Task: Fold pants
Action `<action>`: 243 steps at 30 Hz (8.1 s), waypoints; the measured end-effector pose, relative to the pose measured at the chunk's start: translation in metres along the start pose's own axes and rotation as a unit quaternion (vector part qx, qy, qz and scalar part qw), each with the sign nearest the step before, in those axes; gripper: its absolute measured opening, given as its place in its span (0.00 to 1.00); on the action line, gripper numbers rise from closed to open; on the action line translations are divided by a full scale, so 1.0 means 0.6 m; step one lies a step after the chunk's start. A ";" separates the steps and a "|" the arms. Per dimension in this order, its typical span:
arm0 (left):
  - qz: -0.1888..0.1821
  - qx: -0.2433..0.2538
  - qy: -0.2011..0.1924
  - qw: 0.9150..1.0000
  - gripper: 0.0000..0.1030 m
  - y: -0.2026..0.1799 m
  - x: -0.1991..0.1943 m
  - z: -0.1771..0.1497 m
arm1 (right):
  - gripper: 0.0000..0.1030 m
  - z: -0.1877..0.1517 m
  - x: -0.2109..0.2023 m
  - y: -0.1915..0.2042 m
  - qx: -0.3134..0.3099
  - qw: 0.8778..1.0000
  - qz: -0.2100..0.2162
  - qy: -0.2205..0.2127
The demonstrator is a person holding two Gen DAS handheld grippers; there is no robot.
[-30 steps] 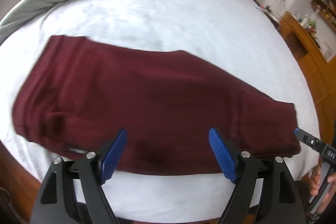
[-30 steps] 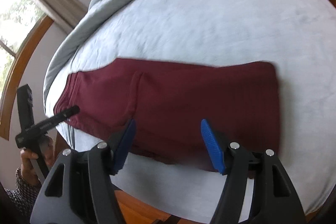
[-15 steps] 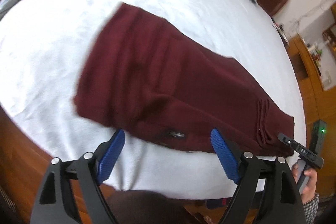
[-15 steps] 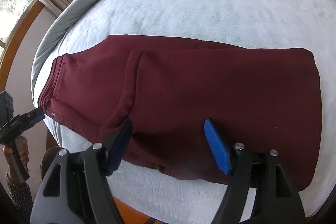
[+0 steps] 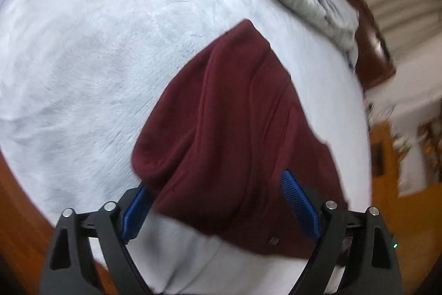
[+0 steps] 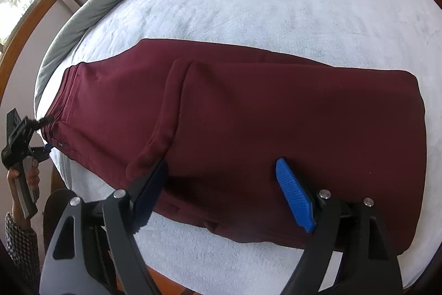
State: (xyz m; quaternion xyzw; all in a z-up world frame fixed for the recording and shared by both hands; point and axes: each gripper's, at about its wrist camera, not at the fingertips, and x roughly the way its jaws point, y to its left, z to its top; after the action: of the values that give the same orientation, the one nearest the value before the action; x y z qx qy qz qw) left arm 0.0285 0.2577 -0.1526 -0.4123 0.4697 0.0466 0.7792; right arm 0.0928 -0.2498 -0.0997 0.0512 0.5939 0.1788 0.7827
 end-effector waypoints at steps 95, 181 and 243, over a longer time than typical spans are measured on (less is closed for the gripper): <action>0.109 0.298 0.046 0.947 0.96 -0.337 0.097 -0.145 | 0.77 0.054 0.009 0.027 0.083 0.982 0.160 0.053; 0.067 0.391 0.102 0.912 0.96 -0.516 0.171 -0.271 | 0.49 0.073 -0.146 -0.294 0.113 0.987 0.102 -0.040; -0.064 0.175 0.317 0.930 0.81 -0.411 0.286 -0.198 | 0.73 -0.055 -0.069 -0.375 0.200 0.934 0.294 0.032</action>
State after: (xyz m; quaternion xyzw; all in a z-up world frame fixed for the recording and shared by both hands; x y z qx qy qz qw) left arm 0.1546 -0.0393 -0.1631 -0.2917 0.6657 -0.2202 0.6506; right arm 0.1011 -0.4780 -0.1374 0.3737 0.6007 0.2800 0.6489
